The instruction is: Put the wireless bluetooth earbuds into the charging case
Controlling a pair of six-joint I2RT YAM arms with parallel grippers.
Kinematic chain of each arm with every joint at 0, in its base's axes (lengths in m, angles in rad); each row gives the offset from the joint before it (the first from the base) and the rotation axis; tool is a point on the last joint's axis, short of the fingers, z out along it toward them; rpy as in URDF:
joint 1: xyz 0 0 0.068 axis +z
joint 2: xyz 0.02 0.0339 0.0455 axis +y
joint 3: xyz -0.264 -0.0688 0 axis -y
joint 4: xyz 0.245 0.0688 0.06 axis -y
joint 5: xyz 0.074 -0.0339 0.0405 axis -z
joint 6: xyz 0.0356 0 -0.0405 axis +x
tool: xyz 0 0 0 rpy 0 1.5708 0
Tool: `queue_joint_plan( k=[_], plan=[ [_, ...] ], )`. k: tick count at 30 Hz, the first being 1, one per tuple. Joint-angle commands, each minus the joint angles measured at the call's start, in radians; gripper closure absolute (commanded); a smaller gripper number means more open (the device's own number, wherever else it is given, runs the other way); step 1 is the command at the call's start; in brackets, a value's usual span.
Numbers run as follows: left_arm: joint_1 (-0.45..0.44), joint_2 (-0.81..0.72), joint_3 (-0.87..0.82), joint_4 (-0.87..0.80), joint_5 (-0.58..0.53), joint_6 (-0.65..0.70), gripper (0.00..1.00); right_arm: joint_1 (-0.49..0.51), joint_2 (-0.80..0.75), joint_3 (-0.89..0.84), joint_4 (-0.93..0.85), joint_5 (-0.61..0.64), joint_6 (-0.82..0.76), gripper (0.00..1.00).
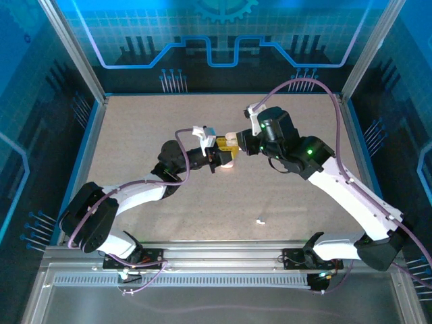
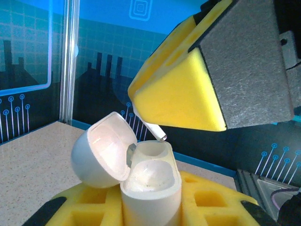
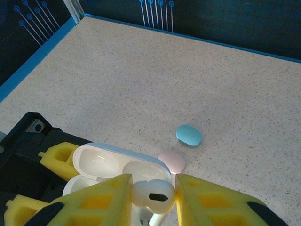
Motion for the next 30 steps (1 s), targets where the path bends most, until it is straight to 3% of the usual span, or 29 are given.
queue_joint_plan(
  k=[1,30],
  plan=[
    [-0.007,-0.025,0.032,0.058,0.010,-0.014,0.76,0.016,0.006,-0.011,0.026,0.005,-0.012,0.69],
    [-0.008,-0.041,0.031,0.063,-0.048,-0.033,0.76,0.017,-0.043,-0.074,0.059,-0.057,-0.030,0.71]
  ],
)
